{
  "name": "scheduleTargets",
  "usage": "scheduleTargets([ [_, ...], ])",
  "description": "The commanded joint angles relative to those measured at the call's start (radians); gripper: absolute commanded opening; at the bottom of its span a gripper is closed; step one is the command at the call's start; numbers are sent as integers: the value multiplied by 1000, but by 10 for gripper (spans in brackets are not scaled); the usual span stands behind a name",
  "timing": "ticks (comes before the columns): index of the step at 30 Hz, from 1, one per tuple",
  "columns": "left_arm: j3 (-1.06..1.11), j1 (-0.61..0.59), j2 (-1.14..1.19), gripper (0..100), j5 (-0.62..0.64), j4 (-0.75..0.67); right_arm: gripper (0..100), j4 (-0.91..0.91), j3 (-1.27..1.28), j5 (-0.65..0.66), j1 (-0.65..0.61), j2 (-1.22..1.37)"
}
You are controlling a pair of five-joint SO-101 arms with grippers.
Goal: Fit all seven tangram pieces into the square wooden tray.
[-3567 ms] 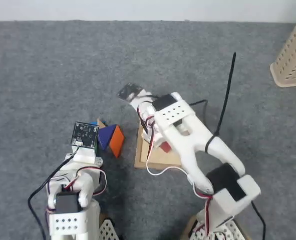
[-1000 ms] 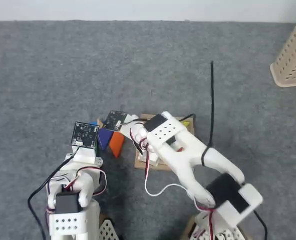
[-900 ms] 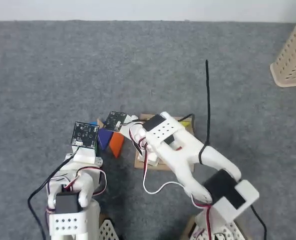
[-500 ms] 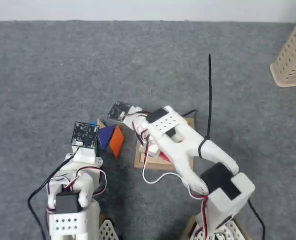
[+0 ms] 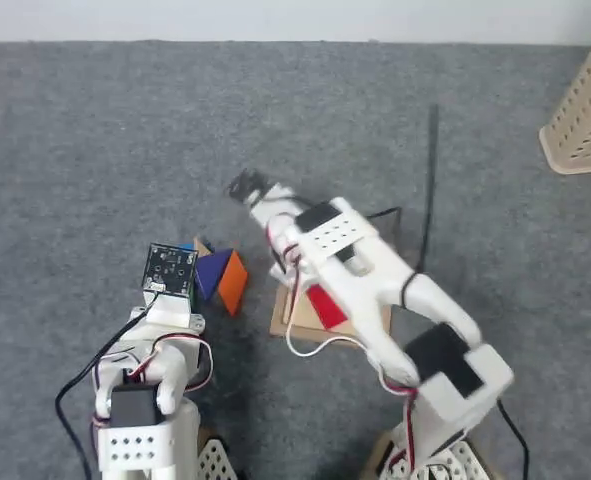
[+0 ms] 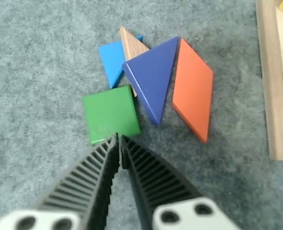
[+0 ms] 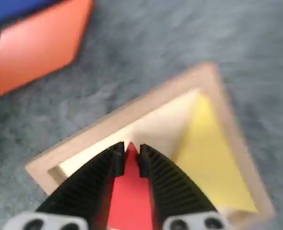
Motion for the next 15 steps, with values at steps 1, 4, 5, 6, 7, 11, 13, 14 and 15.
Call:
scheduleTargets([
  [1,-8,-5,0,12,-8,6,6,27,-43,-31,56,-137],
  [4,-8,-5,0,12,-8,6,6,42,-43,-34,90,-173],
  [5,-8,-5,0,12,-8,6,6,53,-43,-37,105,-180],
  [6,-8,-5,0,12,-8,6,6,64,-43,-51,124,-185],
  [7,-8,-5,0,12,-8,6,6,74,-43,-60,147,-189],
  [11,-8,-5,0,12,-8,6,6,90,-43,-100,255,-179],
  [13,-8,-5,0,12,-8,6,6,90,-43,-127,302,-168],
  [14,-8,-5,0,12,-8,6,6,90,-43,-146,318,-160],
  [15,-8,-5,0,12,-8,6,6,90,-43,-163,334,-150],
])
